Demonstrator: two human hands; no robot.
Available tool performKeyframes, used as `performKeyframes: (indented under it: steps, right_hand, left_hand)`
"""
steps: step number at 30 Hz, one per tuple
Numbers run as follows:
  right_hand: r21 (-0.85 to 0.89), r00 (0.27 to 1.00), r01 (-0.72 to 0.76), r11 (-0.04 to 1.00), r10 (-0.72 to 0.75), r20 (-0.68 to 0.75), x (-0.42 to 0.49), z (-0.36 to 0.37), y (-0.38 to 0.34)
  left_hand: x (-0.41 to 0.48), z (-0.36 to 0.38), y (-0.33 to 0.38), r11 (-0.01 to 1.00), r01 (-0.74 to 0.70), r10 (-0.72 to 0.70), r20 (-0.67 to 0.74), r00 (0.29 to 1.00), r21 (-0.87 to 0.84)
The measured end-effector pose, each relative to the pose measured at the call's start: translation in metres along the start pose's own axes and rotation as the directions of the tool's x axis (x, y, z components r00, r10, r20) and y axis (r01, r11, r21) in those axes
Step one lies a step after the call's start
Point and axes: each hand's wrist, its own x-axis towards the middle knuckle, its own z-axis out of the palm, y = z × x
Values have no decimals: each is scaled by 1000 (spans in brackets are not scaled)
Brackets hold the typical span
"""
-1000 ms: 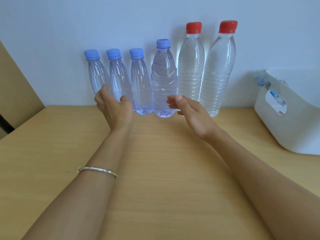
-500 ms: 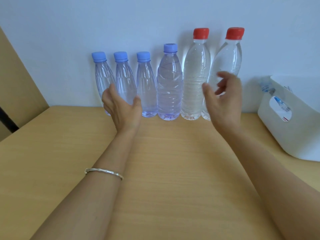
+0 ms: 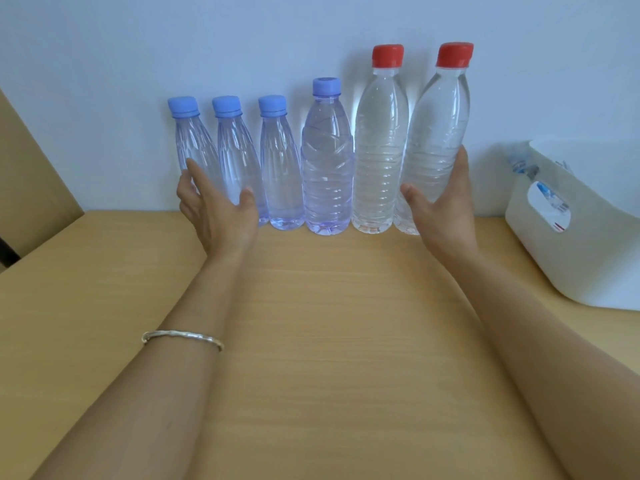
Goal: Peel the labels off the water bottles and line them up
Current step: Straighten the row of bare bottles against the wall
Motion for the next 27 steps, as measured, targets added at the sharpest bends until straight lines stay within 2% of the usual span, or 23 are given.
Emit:
performKeyframes:
  steps: [10, 18, 24, 27]
  right_hand:
    - [18, 1000, -10, 1000, 10, 25, -3, 0, 2]
    - [32, 1000, 15, 999, -15, -4, -3, 2, 7]
    - [83, 1000, -7, 997, 8, -13, -9, 7, 4]
    - [102, 993, -109, 989, 104, 57, -9, -1, -8]
  left_hand:
    - [-3, -3, 0, 996, 22, -25, -33, 999, -81]
    - [-4, -4, 7, 998, 44, -45, -9, 999, -43]
    - [-7, -3, 16, 995, 100, -100, 98, 990, 7]
    - [-11, -10, 32, 986, 167, -161, 173, 972, -26]
